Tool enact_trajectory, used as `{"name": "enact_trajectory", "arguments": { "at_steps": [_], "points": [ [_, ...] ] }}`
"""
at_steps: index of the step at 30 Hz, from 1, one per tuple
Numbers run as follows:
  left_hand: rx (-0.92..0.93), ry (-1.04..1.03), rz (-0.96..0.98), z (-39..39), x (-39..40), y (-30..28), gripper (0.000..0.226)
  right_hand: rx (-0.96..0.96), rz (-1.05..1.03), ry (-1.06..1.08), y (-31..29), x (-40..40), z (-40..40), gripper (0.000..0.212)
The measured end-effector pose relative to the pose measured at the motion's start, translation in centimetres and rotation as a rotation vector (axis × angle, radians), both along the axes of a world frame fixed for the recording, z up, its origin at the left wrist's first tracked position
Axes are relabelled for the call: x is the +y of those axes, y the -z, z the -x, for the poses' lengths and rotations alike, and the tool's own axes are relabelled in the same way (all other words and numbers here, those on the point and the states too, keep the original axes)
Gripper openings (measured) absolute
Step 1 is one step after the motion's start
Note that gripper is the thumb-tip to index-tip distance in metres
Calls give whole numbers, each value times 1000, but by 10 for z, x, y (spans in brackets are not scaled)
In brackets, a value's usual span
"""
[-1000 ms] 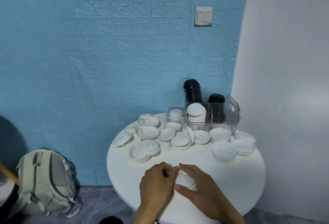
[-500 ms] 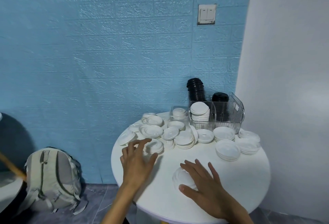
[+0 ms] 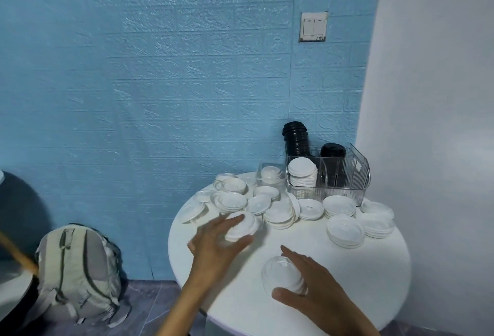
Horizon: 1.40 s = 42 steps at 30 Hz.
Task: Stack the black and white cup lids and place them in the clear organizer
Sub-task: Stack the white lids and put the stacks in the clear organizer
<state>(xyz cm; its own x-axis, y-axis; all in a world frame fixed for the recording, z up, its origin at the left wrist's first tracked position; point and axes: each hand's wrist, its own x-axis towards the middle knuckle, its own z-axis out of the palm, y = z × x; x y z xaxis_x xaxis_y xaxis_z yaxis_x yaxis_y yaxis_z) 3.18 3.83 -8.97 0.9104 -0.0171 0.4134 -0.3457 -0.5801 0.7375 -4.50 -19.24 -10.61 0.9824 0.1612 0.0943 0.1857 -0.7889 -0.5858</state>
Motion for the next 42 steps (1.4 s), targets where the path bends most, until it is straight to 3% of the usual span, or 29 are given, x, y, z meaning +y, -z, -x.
{"name": "enact_trajectory", "arguments": {
  "at_steps": [2, 4, 9, 15, 20, 28, 31, 35, 37, 40, 42],
  "points": [
    [19, 200, 131, 23, -6, 2, 54, -8, -75, 21, 1, -1, -2, 94],
    [38, 327, 102, 44, -16, 10, 53, -1, -101, 5, 2, 0, -4, 105],
    [80, 404, 69, 51, -31, 28, 50, -15, -107, 18, 16, -1, -10, 115],
    [113, 346, -63, 51, -35, 22, 45, -110, -61, -64, 20, 0, -14, 98],
    [35, 298, -164, 54, -38, 20, 33, -154, -151, -20, 20, -2, -6, 83],
    [58, 295, -232, 53, -39, 20, 10, -89, -144, -47, 8, 2, 3, 78],
    [62, 297, -247, 52, -38, 21, 14, -69, -100, -74, 0, 3, 6, 71],
    [29, 294, -220, 53, -40, 27, 42, -58, 1, -84, 2, 3, -1, 85],
    [37, 307, -185, 51, -37, 27, 40, -77, 91, -80, 10, 2, -7, 96],
    [31, 300, -194, 41, -29, 19, 28, -73, 10, -34, 11, -1, -8, 87],
    [-47, 192, -143, 30, -18, 8, 30, -92, -26, -19, 10, -2, -7, 93]
  ]
}}
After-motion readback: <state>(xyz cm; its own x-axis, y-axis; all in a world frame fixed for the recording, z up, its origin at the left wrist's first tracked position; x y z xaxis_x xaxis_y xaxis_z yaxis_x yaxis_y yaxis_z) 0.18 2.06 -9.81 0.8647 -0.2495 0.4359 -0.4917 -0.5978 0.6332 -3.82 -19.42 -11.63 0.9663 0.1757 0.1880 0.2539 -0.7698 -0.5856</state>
